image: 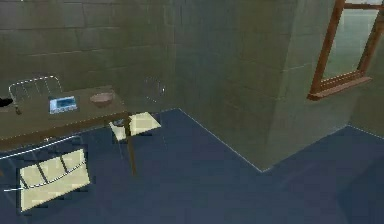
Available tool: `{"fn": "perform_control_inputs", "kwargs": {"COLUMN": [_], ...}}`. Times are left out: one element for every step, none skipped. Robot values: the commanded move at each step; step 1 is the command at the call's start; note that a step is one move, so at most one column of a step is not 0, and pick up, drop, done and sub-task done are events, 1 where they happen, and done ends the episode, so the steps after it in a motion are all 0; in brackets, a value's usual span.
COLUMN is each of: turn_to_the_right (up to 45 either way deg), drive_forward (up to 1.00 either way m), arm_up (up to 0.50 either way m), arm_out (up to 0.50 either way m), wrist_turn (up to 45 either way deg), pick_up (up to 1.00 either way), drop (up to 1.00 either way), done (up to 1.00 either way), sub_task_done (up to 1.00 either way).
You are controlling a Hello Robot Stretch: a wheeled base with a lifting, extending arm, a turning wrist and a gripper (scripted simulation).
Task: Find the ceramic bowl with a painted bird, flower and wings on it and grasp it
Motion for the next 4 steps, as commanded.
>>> {"fn": "perform_control_inputs", "kwargs": {"turn_to_the_right": [0.0,-45.0,-45.0,-36.0], "drive_forward": [1.00,0.00,0.00,0.00], "arm_up": [0.00,0.00,0.00,0.00], "arm_out": [0.00,0.00,0.00,0.00], "wrist_turn": [0.0,0.0,0.0,0.0], "pick_up": [0.00,0.00,0.00,0.00], "drop": [0.00,0.00,0.00,0.00], "done": [0.00,0.00,0.00,0.00], "sub_task_done": [0.00,0.00,0.00,0.00]}}
